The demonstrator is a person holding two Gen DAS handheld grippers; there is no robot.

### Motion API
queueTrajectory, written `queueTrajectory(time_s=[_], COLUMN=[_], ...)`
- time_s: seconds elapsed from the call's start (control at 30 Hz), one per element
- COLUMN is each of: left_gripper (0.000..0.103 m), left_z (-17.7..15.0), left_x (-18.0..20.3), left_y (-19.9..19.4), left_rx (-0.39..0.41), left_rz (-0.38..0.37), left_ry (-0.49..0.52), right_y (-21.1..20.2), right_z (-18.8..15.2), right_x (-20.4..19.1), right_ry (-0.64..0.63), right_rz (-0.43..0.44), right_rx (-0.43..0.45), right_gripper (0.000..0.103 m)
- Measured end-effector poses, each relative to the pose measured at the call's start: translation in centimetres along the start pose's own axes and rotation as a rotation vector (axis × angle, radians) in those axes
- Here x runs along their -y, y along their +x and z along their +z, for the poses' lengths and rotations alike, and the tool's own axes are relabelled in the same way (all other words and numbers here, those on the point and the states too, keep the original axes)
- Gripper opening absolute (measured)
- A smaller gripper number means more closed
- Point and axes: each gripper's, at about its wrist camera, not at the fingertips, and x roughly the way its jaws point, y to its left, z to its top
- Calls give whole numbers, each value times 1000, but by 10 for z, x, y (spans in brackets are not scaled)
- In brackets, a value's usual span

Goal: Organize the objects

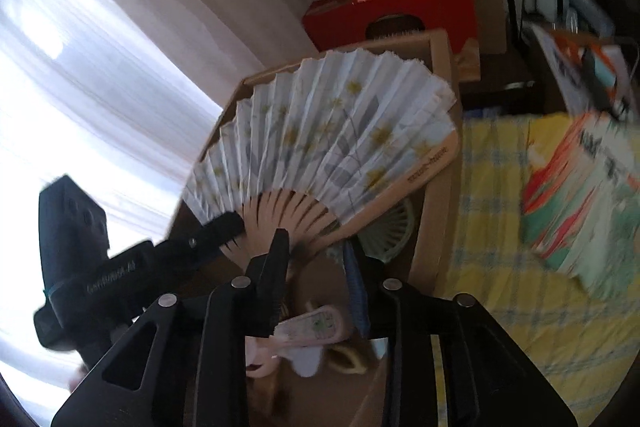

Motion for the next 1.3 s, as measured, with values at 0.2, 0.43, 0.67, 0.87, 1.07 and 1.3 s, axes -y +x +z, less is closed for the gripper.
queueTrajectory(time_s=[0.2, 0.43, 0.67, 0.87, 1.07, 1.3], left_gripper=[27, 30, 37, 39, 54, 77], left_z=[4, 5, 5, 9, 4, -14], left_x=[-7, -13, -7, 1, 16, 37], left_y=[11, 17, 15, 6, -3, -17], left_rx=[-33, -36, -35, -16, -26, -24], left_rz=[47, 91, 132, 123, 116, 127], left_ry=[10, 5, 21, 37, 87, 158], right_y=[-6, -35, -73, -87, -91, -99], right_z=[1, -2, -7, -11, -20, -32], right_x=[5, 7, 12, 20, 29, 43], right_ry=[-42, -63, -62, -64, -63, -51], right_rz=[-5, -4, 4, -7, -22, -35], right_rx=[-40, -15, 44, 56, 53, 53], right_gripper=[27, 39, 41, 42, 44, 50])
